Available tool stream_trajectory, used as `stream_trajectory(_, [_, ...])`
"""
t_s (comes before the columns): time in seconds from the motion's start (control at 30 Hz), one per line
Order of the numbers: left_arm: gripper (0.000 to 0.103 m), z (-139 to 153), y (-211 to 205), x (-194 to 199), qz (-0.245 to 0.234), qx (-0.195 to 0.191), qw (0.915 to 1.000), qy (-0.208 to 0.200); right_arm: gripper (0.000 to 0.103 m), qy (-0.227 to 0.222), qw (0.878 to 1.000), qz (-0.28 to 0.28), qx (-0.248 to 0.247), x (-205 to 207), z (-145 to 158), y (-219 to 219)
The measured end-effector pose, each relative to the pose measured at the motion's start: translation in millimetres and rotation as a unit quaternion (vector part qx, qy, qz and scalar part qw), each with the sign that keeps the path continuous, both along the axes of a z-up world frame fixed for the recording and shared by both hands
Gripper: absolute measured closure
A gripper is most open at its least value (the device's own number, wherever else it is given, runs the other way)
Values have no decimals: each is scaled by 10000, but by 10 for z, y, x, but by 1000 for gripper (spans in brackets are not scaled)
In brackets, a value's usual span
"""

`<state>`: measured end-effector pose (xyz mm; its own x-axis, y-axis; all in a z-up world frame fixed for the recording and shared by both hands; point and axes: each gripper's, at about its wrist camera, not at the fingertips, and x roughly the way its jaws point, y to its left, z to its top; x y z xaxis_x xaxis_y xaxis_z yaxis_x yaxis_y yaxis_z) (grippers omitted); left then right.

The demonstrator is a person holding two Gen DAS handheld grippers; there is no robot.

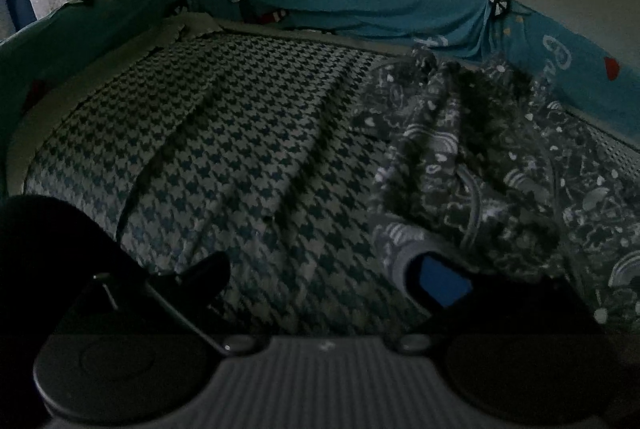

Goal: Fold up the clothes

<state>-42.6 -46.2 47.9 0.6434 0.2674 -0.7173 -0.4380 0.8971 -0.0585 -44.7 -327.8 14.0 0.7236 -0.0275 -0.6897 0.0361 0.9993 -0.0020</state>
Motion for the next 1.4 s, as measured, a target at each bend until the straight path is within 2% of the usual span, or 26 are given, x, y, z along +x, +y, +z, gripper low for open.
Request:
stream_trajectory(0.2, [0, 141, 8, -95, 201, 49, 9990, -389, 45, -136, 9994, 198, 252, -148, 92, 15])
stream_trajectory(0.43, [0, 347, -43, -147, 129, 171, 9974, -692, 44, -126, 9979, 545, 336, -249, 182, 54])
stream_trajectory(0.7, [0, 255, -144, -39, -205, 91, 9987, -462, 44, -203, 9949, 952, 277, -250, 303, 134])
stream_trajectory(1.0, [0, 150, -280, 199, -535, -45, 9979, -366, 44, -375, 9939, 862, 580, 175, 365, -74])
stream_trajectory(1.4, [0, 25, -573, 653, -1066, -192, 9938, -242, 44, -628, 9912, 775, 871, 1083, 464, -379])
